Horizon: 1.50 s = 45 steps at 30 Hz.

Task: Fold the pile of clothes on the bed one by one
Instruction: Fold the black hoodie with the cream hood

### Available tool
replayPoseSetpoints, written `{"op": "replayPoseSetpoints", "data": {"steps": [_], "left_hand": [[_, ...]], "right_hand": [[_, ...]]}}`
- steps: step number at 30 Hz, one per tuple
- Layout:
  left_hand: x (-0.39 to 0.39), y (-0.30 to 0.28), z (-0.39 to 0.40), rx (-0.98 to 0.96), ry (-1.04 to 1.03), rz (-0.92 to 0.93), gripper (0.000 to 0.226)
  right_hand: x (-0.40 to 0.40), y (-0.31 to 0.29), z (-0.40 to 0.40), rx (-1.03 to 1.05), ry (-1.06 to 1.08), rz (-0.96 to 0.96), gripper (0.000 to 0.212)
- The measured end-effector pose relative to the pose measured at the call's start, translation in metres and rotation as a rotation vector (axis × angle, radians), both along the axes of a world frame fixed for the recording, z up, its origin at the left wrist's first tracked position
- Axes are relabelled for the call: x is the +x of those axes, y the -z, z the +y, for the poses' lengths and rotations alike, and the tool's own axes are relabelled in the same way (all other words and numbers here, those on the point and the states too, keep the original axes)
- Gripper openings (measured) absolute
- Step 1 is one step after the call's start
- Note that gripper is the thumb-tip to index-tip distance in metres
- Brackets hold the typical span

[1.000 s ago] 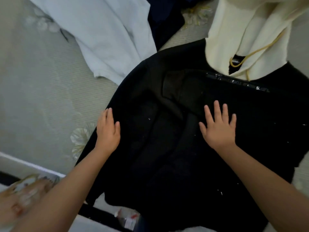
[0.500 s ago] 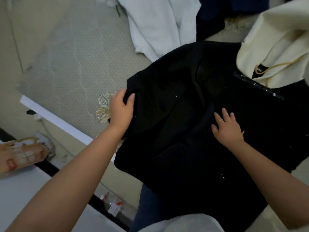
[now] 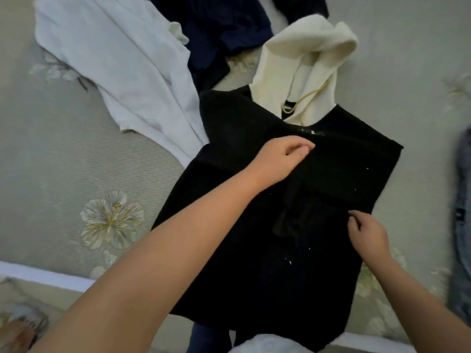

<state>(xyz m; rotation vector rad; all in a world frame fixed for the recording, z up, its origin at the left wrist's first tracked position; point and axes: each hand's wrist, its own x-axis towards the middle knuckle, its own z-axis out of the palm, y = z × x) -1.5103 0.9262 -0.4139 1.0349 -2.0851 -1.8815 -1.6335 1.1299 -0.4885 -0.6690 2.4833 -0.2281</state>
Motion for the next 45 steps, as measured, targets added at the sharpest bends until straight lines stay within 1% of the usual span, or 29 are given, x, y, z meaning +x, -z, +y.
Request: {"op": "replayPoseSetpoints", "data": {"steps": [2, 4, 5, 7, 9, 10, 11, 12, 13, 15, 16, 17, 18, 20, 22, 25, 27, 28, 29, 31, 32, 34, 35, 37, 38, 39, 41, 44, 45], "left_hand": [[0.009, 0.019, -0.003, -0.18, -0.07, -0.129, 0.023], [0.028, 0.041, -0.008, -0.399, 0.03, -0.388, 0.025], [0.04, 0.052, -0.011, -0.472, 0.084, -0.5, 0.026], [0.059, 0.067, -0.017, -0.582, 0.121, -0.617, 0.03], [0.071, 0.075, -0.02, -0.678, 0.126, -0.622, 0.034], [0.074, 0.077, -0.021, -0.722, 0.141, -0.611, 0.036], [0.074, 0.077, -0.022, -0.767, 0.168, -0.599, 0.038], [0.073, 0.078, -0.022, -0.809, 0.196, -0.588, 0.04], [0.073, 0.079, -0.024, -0.846, 0.209, -0.582, 0.043], [0.071, 0.08, -0.03, -0.918, 0.224, -0.573, 0.05], [0.069, 0.081, -0.034, -0.934, 0.244, -0.584, 0.054], [0.067, 0.083, -0.038, -0.932, 0.278, -0.612, 0.06], [0.064, 0.086, -0.043, -0.924, 0.325, -0.647, 0.064], [0.058, 0.095, -0.051, -0.937, 0.464, -0.714, 0.069], [0.052, 0.104, -0.056, -0.997, 0.623, -0.794, 0.066], [0.044, 0.115, -0.062, -0.985, 0.76, -0.939, 0.06], [0.039, 0.113, -0.068, -0.933, 0.716, -0.901, 0.055], [0.037, 0.108, -0.072, -0.933, 0.637, -0.805, 0.05], [0.035, 0.102, -0.077, -0.961, 0.537, -0.654, 0.043], [0.029, 0.097, -0.094, -1.057, 0.366, -0.404, 0.031], [0.025, 0.095, -0.105, -1.08, 0.286, -0.367, 0.033], [0.014, 0.09, -0.133, -1.026, 0.212, -0.476, 0.045], [0.006, 0.088, -0.148, -0.969, 0.222, -0.565, 0.05], [-0.006, 0.085, -0.174, -0.906, 0.363, -0.779, 0.051], [-0.011, 0.083, -0.185, -0.867, 0.467, -0.826, 0.046], [-0.014, 0.081, -0.196, -0.801, 0.541, -0.802, 0.039], [-0.02, 0.073, -0.214, -0.576, 0.539, -0.683, 0.027], [-0.022, 0.057, -0.228, -0.2, 0.455, -0.563, 0.026], [-0.022, 0.054, -0.232, -0.145, 0.472, -0.56, 0.027]], "right_hand": [[0.004, 0.003, 0.01, -0.056, 0.05, 0.016, 0.032], [0.02, 0.006, 0.006, -0.187, 0.033, 0.027, 0.033], [0.031, 0.008, 0.0, -0.246, 0.012, 0.01, 0.038], [0.06, 0.013, -0.018, -0.265, -0.033, -0.052, 0.064], [0.089, 0.023, -0.041, -0.146, -0.081, -0.045, 0.09], [0.1, 0.028, -0.052, -0.063, -0.092, -0.031, 0.094], [0.108, 0.032, -0.06, 0.001, -0.064, -0.02, 0.091], [0.109, 0.036, -0.066, 0.039, -0.004, -0.012, 0.08], [0.105, 0.037, -0.067, 0.038, 0.059, -0.004, 0.063], [0.083, 0.037, -0.064, -0.072, 0.198, 0.01, 0.03], [0.067, 0.032, -0.059, -0.141, 0.288, -0.014, 0.02], [0.047, 0.024, -0.052, -0.173, 0.372, -0.024, 0.016], [0.025, 0.016, -0.045, -0.166, 0.433, 0.011, 0.015], [-0.02, 0.004, -0.03, -0.053, 0.489, 0.185, 0.02], [-0.056, -0.003, -0.026, 0.098, 0.485, 0.34, 0.028], [-0.08, 0.002, -0.039, 0.135, 0.404, 0.418, 0.037], [-0.077, 0.011, -0.052, 0.087, 0.231, 0.401, 0.042], [-0.072, 0.017, -0.057, 0.076, 0.116, 0.376, 0.045], [-0.068, 0.023, -0.06, 0.086, 0.02, 0.336, 0.048], [-0.063, 0.033, -0.062, 0.151, -0.058, 0.237, 0.052], [-0.064, 0.036, -0.061, 0.183, -0.064, 0.21, 0.052], [-0.069, 0.04, -0.06, 0.216, -0.085, 0.228, 0.046], [-0.072, 0.041, -0.061, 0.212, -0.095, 0.257, 0.042], [-0.078, 0.039, -0.064, 0.175, -0.098, 0.293, 0.033], [-0.081, 0.036, -0.066, 0.146, -0.099, 0.301, 0.03], [-0.083, 0.034, -0.067, 0.117, -0.105, 0.307, 0.027], [-0.089, 0.028, -0.069, 0.06, -0.114, 0.297, 0.026], [-0.096, 0.022, -0.074, 0.014, -0.149, 0.266, 0.025], [-0.097, 0.021, -0.077, 0.014, -0.176, 0.273, 0.024]]}}
